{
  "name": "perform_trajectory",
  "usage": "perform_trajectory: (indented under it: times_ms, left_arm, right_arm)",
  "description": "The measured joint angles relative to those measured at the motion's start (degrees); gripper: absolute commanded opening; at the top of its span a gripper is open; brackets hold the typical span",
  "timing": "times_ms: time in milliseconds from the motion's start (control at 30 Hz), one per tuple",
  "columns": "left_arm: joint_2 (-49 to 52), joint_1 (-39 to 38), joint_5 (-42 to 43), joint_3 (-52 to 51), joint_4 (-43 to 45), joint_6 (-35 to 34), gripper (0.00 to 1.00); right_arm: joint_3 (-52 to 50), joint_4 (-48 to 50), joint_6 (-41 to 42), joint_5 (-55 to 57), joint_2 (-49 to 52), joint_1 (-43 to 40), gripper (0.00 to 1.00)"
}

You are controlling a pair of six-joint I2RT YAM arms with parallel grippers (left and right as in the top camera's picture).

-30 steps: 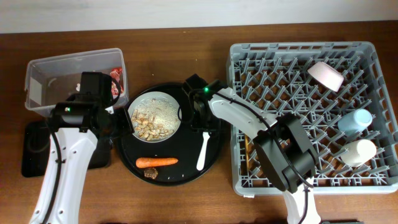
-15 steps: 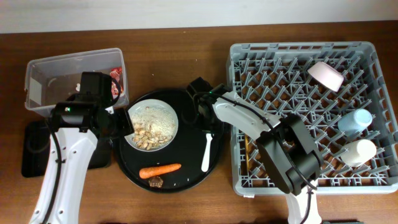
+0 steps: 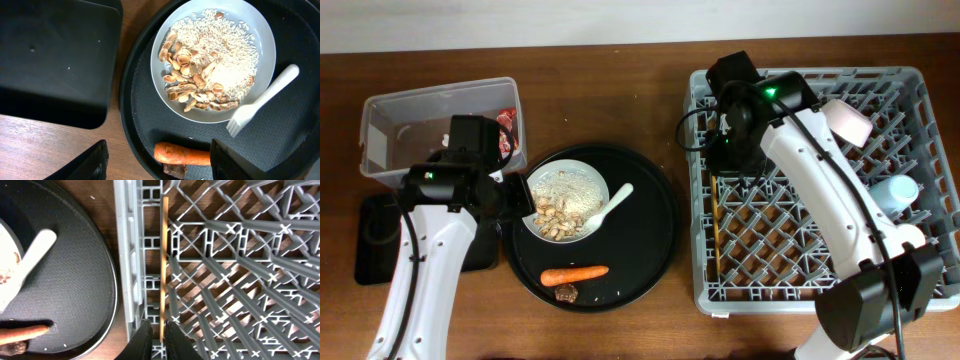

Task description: Sort waste into correct bins and load items into the dishwasher rack

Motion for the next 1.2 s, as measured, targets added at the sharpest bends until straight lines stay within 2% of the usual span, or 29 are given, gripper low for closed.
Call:
perform_trajectory:
  times_ms: [67, 100, 167, 200, 233, 300, 367, 433, 500, 567, 667, 767, 1100, 1167, 1200]
  left_arm:
    - [0.00, 0.00, 0.00, 0.00, 0.00, 0.00, 0.65]
    - [0.00, 0.00, 0.00, 0.00, 0.00, 0.00, 0.68]
    - [0.00, 0.00, -0.02, 0.00, 0.00, -0.04, 0.75]
    - [0.00, 0.00, -0.02, 0.00, 0.02, -0.11, 0.77]
    - [0.00, 0.00, 0.17, 0.00, 0.31, -0.15, 0.77]
    - [0.00, -0.94, 2.29, 0.00, 2.93, 0.61, 0.77]
    - [0.11, -6.21, 4.07, 0.00, 6.43, 2.34, 0.78]
    - [4.13, -17.07, 5.20, 0.02, 10.95, 4.61, 0.77]
    - [6.95, -20.06, 5.11, 0.00, 12.52, 5.95, 0.77]
    - [15.67, -26.43, 5.22, 0.00, 18.62, 7.89, 0.77]
    - [21.40, -27.67, 5.18, 0.00, 24.00, 9.46, 0.77]
    - [25.94, -27.71, 5.18, 0.00, 24.83, 10.36, 0.77]
    - [31.52, -27.96, 7.28, 0.00, 24.30, 10.60, 0.76]
    - [33.07, -28.04, 7.52, 0.24, 23.85, 10.82, 0.58]
    - [33.11, -28.04, 7.32, 0.28, 23.17, 10.97, 0.57]
  right_arm:
    - [0.00, 0.24, -0.68, -0.72, 0.00, 0.68, 0.15]
    - [0.00, 0.74, -0.79, -1.07, 0.00, 1.62, 0.22]
    - [0.00, 0.96, -0.63, -1.70, 0.00, 3.45, 0.27]
    - [0.00, -0.55, -0.37, -1.99, 0.00, 2.58, 0.36]
    - [0.00, -1.18, -0.15, -1.97, 0.00, 0.22, 0.49]
    - [-0.24, -4.90, -0.26, -2.60, -2.19, -6.73, 0.56]
    - [-0.24, -8.85, -2.08, -2.40, -8.59, -15.91, 0.65]
    - [-0.22, -14.62, -5.05, -2.36, -14.49, -23.12, 0.66]
    - [-0.24, -16.41, -7.26, -2.38, -15.74, -27.76, 0.67]
    - [-3.06, -16.11, -9.11, -2.69, -17.11, -32.44, 0.67]
    - [-10.01, -13.18, -9.90, -2.91, -18.23, -33.07, 0.67]
    - [-17.46, -9.18, -10.03, -3.08, -18.45, -33.07, 0.67]
    - [-17.62, -8.72, -10.58, -3.28, -18.45, -33.07, 0.67]
    - [-17.62, -8.70, -10.58, -3.28, -18.45, -33.07, 0.67]
    - [-17.62, -8.70, -10.60, -3.28, -18.45, -33.07, 0.67]
